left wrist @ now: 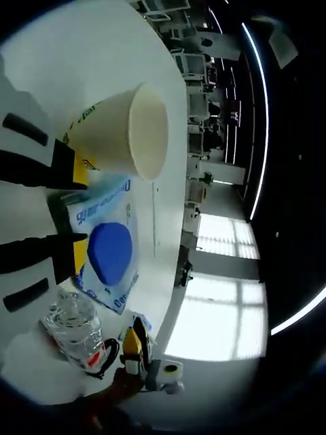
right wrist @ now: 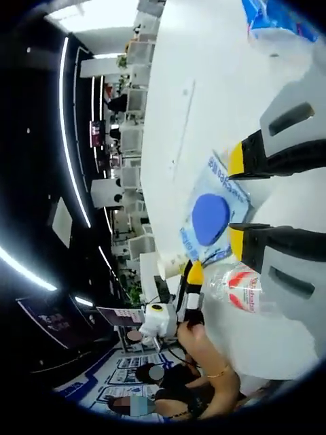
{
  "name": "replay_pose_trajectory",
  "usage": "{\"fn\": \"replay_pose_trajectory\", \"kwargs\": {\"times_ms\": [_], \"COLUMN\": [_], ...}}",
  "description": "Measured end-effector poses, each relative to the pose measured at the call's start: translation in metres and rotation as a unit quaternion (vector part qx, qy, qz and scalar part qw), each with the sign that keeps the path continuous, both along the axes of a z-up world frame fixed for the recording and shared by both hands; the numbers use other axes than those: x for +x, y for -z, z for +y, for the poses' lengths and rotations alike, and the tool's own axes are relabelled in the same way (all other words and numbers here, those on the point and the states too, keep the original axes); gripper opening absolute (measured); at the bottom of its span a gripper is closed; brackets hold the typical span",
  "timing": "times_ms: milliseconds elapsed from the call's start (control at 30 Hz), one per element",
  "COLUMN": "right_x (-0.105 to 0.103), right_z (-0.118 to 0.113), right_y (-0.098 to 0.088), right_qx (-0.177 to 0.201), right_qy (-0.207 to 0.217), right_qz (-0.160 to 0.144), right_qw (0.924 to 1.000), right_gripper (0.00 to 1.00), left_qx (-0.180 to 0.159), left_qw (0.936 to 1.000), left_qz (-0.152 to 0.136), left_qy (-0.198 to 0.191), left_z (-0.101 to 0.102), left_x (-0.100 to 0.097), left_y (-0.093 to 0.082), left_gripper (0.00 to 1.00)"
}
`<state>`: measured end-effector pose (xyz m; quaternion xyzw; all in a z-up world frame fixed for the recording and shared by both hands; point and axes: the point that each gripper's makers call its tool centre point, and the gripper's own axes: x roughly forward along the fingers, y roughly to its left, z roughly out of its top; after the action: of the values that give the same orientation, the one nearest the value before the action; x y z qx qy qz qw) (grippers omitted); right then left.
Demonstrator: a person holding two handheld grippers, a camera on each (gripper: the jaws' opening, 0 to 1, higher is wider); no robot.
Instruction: Arrange the tabletop items into an orderly group along one side of the table until the central work area is clear of visible clutter.
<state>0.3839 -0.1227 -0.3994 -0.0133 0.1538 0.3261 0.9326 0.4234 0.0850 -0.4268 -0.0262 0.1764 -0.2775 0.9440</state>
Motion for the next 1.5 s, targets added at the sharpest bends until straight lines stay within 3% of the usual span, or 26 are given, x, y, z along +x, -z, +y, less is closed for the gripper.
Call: {"fn": "replay_pose_trajectory", "kwargs": {"times_ms": [533,700,867,1100,1333,1500], "right_x": [0.005,0.015,0.016,0.016,0.017,0.016], "right_z": [-0.004,-0.001,-0.002,0.007,0.011,0.005], "right_y": [0.018,0.019,0.03,0.032,0.04,0.036], "right_qx": [-0.003,0.018,0.009,0.005,0.051,0.093], "right_qy": [0.006,0.011,0.014,0.014,0.039,0.06], "right_qz": [0.021,0.028,0.044,0.043,0.077,0.091], "right_qw": [0.9998,0.9994,0.9989,0.999,0.995,0.9897], "right_gripper": [0.24,0.24,0.25,0.24,0.33,0.33], "left_qx": [-0.005,-0.009,-0.009,-0.011,-0.021,-0.016], "left_qw": [0.9999,0.9999,0.9999,0.9999,0.9997,0.9998], "left_qz": [0.007,0.008,0.008,0.008,0.014,0.01], "left_qy": [0.006,0.006,0.006,0.003,0.0,-0.004], "left_z": [-0.003,-0.004,-0.005,-0.003,-0.005,-0.007], "left_x": [0.0,0.001,0.002,0.004,0.001,-0.002], "left_y": [0.004,0.005,0.006,0.006,0.009,0.009], "left_gripper": [0.24,0.23,0.23,0.22,0.2,0.19]}}
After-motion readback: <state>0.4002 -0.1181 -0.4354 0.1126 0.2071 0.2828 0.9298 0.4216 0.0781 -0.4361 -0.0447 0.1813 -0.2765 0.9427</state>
